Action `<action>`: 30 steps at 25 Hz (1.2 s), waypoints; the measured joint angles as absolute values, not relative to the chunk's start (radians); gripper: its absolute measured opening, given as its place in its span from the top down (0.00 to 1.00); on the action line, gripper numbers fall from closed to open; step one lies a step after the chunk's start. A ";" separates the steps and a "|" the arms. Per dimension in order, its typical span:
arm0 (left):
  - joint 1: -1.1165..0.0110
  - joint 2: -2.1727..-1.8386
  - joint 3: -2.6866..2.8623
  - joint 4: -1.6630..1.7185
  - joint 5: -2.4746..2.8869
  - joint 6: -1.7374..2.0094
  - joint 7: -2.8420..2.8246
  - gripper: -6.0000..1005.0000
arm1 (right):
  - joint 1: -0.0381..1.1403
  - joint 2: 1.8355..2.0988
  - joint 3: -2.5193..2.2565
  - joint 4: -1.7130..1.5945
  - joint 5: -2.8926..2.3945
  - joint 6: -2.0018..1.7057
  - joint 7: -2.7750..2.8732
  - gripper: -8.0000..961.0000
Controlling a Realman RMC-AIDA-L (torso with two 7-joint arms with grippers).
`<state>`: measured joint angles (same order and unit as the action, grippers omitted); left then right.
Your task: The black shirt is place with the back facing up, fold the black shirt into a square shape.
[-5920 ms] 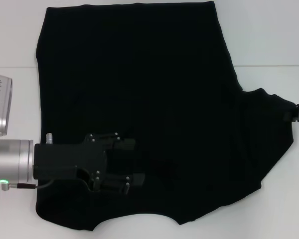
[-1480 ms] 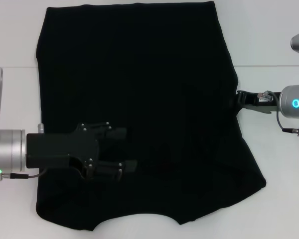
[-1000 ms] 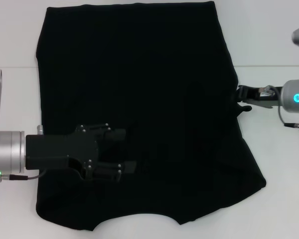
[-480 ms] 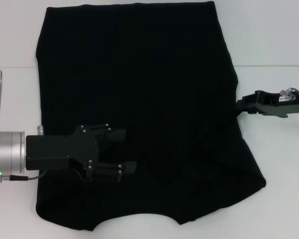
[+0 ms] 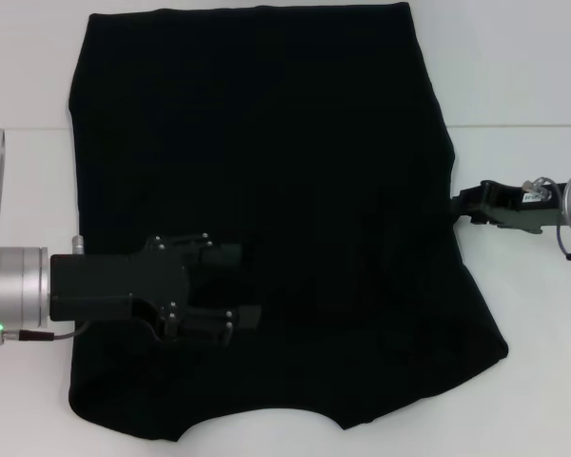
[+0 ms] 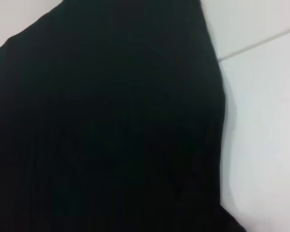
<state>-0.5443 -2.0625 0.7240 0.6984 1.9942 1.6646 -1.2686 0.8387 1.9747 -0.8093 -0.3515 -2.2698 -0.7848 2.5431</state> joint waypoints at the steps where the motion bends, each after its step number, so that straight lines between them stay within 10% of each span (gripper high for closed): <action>1: -0.544 -2.062 0.724 0.699 1.994 1.665 -1.269 0.15 | 0.839 1.975 -0.809 -0.352 -2.270 -0.785 2.543 0.57; 19: -0.539 -2.055 0.722 0.704 1.994 1.664 -1.256 0.15 | 0.851 2.047 -0.800 -0.349 -2.245 -0.645 2.489 0.64; 22: -0.538 -2.056 0.722 0.703 1.994 1.663 -1.255 0.15 | 0.848 2.047 -0.800 -0.347 -2.236 -0.648 2.480 0.87; 30: -0.538 -2.057 0.723 0.703 1.994 1.663 -1.255 0.15 | 0.846 2.044 -0.803 -0.377 -2.234 -0.683 2.480 0.97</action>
<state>-0.5383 -2.0565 0.7225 0.7026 1.9941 1.6626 -1.2548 0.8457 2.0435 -0.8031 -0.3766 -2.2341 -0.6830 2.4795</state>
